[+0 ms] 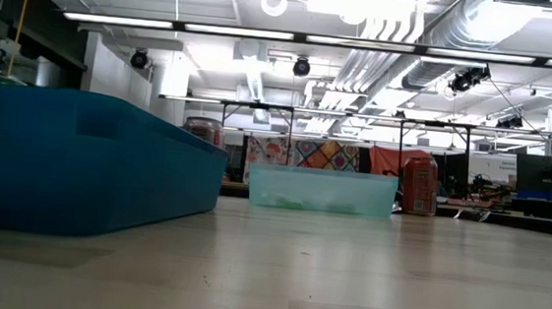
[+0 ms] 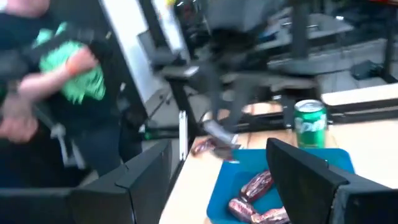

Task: Organize candy in baskets
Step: Put the dark brown chocolate bar into the transparent bin

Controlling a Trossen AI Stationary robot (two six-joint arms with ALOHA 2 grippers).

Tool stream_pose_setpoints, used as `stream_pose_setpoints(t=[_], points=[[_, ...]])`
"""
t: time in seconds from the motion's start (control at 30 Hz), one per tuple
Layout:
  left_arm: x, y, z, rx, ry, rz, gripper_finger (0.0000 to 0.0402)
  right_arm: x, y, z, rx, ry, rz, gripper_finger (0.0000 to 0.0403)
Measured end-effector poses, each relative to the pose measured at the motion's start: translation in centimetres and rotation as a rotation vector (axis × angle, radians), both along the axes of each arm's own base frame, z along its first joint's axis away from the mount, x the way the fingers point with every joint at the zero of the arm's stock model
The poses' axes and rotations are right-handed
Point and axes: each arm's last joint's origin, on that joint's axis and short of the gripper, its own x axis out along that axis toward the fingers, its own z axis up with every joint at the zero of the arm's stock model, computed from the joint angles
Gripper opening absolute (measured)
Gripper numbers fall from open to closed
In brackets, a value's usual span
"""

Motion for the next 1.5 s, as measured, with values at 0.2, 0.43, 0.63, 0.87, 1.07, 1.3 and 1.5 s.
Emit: stream_pose_setpoints(t=[0.2, 0.43, 0.63, 0.87, 1.07, 1.3, 1.5], points=[[2.0, 2.7, -0.7, -0.007, 0.002, -0.126, 0.0000, 1.8, 1.1, -1.2, -0.122, 0.020, 0.001, 0.0257], [3.4, 2.8, -2.2, -0.008, 0.027, -0.212, 0.0000, 2.8, 1.1, -1.3, -0.232, 0.118, -0.031, 0.0254], [4.1, 2.6, -2.6, 0.005, 0.003, -0.224, 0.0000, 3.5, 1.8, -2.0, -0.281, 0.197, 0.023, 0.0228], [4.2, 2.7, -2.6, 0.006, 0.002, -0.220, 0.0000, 3.8, 2.0, -1.7, -0.296, 0.184, 0.034, 0.0180], [4.2, 2.8, -2.6, 0.006, 0.000, -0.218, 0.0000, 3.7, 2.0, -2.0, -0.302, 0.206, 0.037, 0.0127], [4.2, 2.8, -2.6, 0.014, -0.003, -0.210, 0.0000, 3.7, 2.0, -2.1, -0.298, 0.220, 0.037, 0.0072], [4.1, 2.9, -2.4, 0.024, 0.013, -0.190, 0.0023, 3.6, 2.3, -2.1, -0.296, 0.224, 0.046, 0.0011]])
